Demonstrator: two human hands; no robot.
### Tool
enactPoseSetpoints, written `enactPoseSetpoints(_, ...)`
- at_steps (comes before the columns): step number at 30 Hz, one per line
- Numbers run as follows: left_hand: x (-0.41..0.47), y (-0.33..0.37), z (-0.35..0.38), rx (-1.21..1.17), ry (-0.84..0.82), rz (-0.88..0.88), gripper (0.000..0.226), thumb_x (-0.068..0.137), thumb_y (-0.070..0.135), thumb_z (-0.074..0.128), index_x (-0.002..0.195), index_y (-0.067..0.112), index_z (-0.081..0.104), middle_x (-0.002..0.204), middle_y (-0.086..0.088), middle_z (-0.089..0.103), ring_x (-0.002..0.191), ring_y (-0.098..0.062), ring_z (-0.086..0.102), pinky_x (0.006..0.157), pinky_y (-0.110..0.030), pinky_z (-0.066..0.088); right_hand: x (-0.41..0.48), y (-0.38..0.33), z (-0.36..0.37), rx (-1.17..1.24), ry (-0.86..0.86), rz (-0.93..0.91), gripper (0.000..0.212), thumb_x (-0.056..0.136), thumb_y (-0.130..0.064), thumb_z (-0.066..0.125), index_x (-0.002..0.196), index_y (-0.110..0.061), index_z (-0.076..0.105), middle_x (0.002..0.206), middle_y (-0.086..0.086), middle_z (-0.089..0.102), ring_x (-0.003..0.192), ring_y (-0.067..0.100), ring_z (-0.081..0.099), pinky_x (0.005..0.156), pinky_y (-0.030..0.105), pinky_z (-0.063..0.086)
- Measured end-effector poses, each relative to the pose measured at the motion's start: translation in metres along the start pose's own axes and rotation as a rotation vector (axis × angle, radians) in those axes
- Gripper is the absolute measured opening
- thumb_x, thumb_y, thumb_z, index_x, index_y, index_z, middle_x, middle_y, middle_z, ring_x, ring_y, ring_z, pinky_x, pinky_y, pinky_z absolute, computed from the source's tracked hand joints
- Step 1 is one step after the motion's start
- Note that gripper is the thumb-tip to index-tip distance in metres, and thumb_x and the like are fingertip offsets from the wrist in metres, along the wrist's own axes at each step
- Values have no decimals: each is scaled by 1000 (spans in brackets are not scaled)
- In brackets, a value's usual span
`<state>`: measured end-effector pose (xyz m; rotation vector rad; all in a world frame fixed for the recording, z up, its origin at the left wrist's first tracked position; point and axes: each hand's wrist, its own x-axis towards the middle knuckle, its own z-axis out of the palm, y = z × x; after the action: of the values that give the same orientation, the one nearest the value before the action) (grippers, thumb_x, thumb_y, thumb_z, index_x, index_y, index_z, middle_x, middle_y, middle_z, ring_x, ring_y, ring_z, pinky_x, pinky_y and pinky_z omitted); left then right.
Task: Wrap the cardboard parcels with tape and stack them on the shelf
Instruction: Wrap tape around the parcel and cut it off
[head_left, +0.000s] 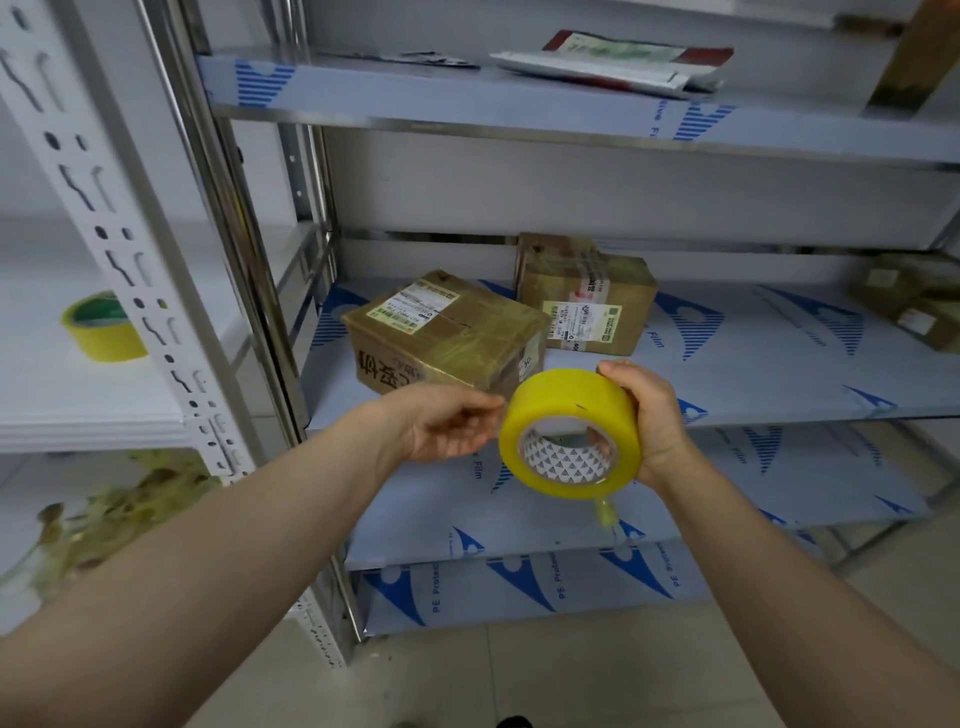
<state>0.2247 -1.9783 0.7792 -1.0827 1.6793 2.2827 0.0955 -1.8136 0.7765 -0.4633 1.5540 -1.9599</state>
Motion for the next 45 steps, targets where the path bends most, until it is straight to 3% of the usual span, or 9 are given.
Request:
enactPoseSetpoints(4, -7, 10, 8, 179, 120, 140, 14, 96, 17, 54, 95, 7, 64, 87, -12, 69, 79, -23, 66, 73, -37, 56, 0, -8, 7, -23, -113, 44, 12, 70, -17, 67, 82, -16, 67, 83, 11, 65, 79, 31, 61, 70, 41, 50)
enactPoseSetpoints(9, -17, 48, 6, 93, 295, 305, 19, 99, 8, 40, 110, 6, 56, 95, -15, 71, 75, -23, 69, 59, -36, 59, 5, -33, 22, -10, -322, 2, 50, 70, -14, 73, 119, -10, 61, 109, 10, 69, 97, 25, 66, 78, 38, 56)
enactPoseSetpoints(13, -23, 67, -4, 89, 315, 353, 21, 99, 9, 43, 84, 6, 58, 65, -8, 71, 50, -17, 66, 42, -28, 54, 1, -29, 34, -265, -302, -38, 67, 68, -61, 60, 110, -10, 67, 103, 14, 72, 106, 26, 65, 99, 38, 47)
enactPoseSetpoints(17, -16, 71, -20, 172, 373, 383, 17, 90, 9, 62, 74, 3, 59, 52, -8, 65, 42, -16, 63, 37, -28, 52, 6, -25, 60, -183, -132, -16, 86, 56, -74, 56, 116, -14, 65, 105, 15, 72, 102, 29, 67, 98, 47, 49)
enactPoseSetpoints(25, 11, 106, -81, 326, 600, 491, 29, 79, 15, 77, 60, 7, 56, 53, -7, 54, 34, -11, 46, 37, -19, 43, 35, -56, 81, -182, -258, 63, 55, 67, -36, 65, 113, -6, 61, 104, 15, 66, 95, 31, 61, 93, 53, 46)
enactPoseSetpoints(30, 30, 130, -124, 454, 684, 456, 44, 81, 20, 74, 116, -2, 59, 119, -11, 61, 110, -24, 59, 87, -26, 43, 60, -82, 76, -507, -322, 60, 52, 63, -41, 73, 102, -7, 69, 91, 12, 73, 79, 23, 70, 66, 32, 57)
enactPoseSetpoints(33, 44, 140, -146, 653, 755, 413, 49, 84, 24, 72, 119, -7, 57, 122, -20, 60, 116, -31, 55, 98, -30, 43, 76, -87, 77, -626, -347, 98, 41, 71, -32, 72, 104, -8, 69, 101, 14, 71, 90, 27, 68, 74, 36, 56)
enactPoseSetpoints(37, 71, 140, -158, 891, 819, 284, 44, 92, 22, 60, 123, -7, 50, 123, -22, 56, 113, -33, 55, 95, -36, 46, 93, -79, 95, -652, -323, 46, 26, 86, -22, 66, 111, -15, 67, 112, 9, 67, 102, 24, 64, 89, 38, 54)
enactPoseSetpoints(45, 111, 136, -179, 1054, 836, 156, 38, 96, 16, 51, 128, -5, 48, 127, -20, 53, 117, -32, 53, 92, -35, 47, 123, -67, 134, -917, -325, -103, 7, 88, -31, 66, 92, -34, 71, 89, -18, 65, 85, 3, 58, 71, 21, 47)
